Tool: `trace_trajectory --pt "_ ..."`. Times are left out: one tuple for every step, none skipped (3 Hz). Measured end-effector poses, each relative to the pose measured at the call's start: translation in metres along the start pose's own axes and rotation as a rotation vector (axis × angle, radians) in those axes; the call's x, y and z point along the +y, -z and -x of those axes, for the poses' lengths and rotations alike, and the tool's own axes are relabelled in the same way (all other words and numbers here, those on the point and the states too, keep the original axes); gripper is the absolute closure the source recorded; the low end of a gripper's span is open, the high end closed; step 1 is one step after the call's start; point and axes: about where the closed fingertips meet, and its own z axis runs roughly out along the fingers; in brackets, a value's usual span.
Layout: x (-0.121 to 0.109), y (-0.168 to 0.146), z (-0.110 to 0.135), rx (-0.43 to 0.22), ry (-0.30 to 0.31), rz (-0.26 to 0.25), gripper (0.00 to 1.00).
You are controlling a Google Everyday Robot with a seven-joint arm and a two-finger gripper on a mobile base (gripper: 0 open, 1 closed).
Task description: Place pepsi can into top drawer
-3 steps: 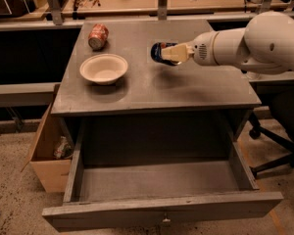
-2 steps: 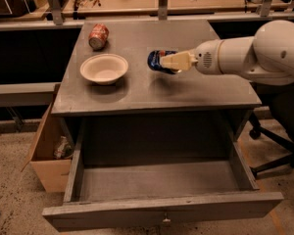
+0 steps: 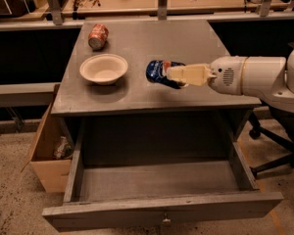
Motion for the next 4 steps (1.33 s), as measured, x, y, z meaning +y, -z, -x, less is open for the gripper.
trace_trajectory --pt "0.032 0.019 -0.028 0.05 -0.082 0.067 1.0" --pt "0.057 0.036 -0.059 0.102 -0.201 0.154 1.0" --pt "0.075 0.047 -0.085 0.196 -0.276 0.227 1.0" --pt "0.075 0.044 -0.116 0.337 -0.35 0.173 1.0"
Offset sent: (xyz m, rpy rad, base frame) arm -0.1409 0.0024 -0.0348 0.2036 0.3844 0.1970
